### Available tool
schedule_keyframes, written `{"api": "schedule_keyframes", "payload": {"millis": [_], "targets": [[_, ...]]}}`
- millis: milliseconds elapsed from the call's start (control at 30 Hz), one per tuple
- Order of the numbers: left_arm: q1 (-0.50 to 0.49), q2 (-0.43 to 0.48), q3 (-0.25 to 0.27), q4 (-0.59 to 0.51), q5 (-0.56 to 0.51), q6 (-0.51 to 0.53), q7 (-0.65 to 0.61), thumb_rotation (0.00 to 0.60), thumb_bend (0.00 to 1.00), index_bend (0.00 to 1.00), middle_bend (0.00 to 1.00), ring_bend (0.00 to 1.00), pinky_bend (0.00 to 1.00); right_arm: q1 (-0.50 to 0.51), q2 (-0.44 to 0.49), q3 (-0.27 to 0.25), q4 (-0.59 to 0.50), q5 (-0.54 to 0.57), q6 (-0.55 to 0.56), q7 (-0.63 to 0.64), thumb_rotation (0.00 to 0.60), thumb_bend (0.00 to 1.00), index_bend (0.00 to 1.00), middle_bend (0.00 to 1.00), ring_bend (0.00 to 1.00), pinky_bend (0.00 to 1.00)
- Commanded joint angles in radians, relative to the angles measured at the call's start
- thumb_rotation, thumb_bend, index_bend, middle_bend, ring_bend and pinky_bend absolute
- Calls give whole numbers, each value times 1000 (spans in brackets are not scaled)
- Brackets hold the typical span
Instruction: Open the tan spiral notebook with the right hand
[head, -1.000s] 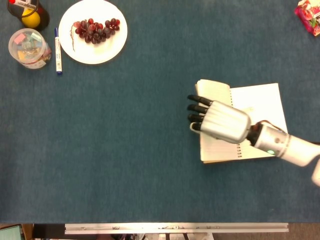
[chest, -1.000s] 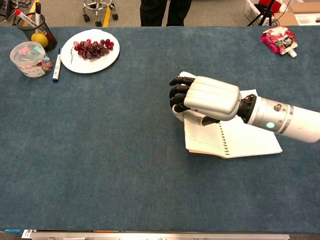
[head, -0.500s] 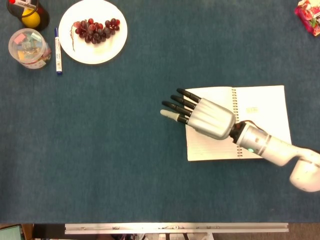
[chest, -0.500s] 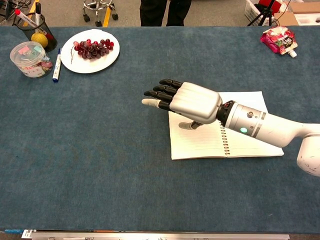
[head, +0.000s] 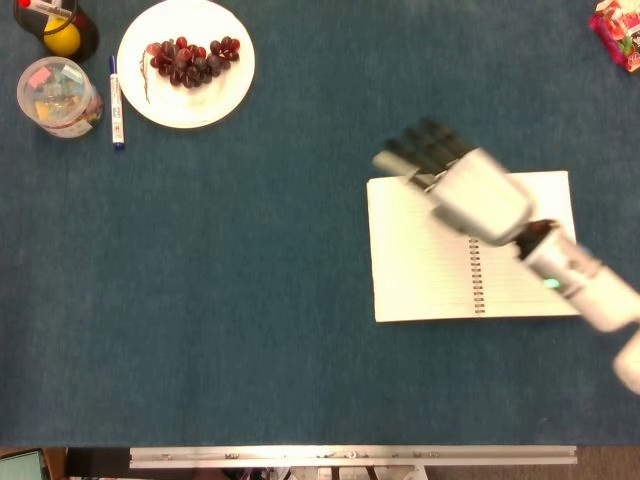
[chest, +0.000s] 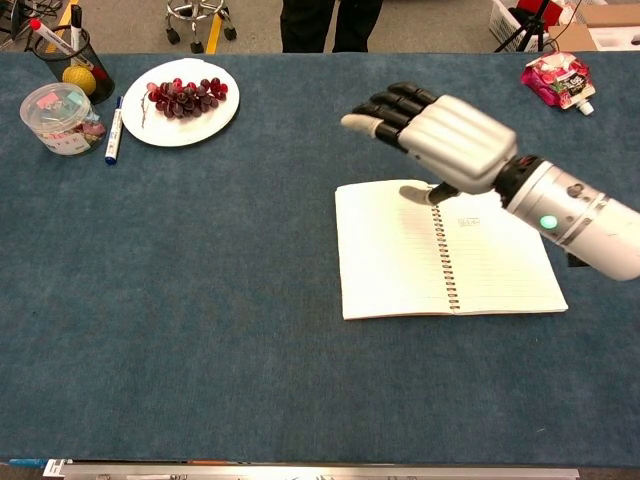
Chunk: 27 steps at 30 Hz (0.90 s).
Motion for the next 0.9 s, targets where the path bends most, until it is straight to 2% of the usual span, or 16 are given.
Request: {"api": "schedule_keyframes", "payload": {"millis": [33,133,267,633,900], "targets": [[-8,-9,-9,11,-2,-2,6,600,408,183,154,117,58,-89,111,31,-110,93,65,-62,600,317,251,271,134,232],[-18,-20,-19,23,-6,-8,20,600,408,183,154,117,58,-141,173,29,-163,131,102,-92,600,326,377,348,235,356],[-32,-33,-30,39,-11,-16,36,600,408,184,154,117,58,-208,247,21,-220,172,152,-118,600,327,447,397,302,433],[-66,-69,-47,70,-1,-31,58,600,408,185,155,117,57,-379,377,-27,-329,250,251,-138,600,329,454,415,308,443],[-76,-77,-48,72,6,-30,60,600,408,186,155,117,57,-449,396,-35,-356,232,320,-136,600,329,454,411,307,443]]}}
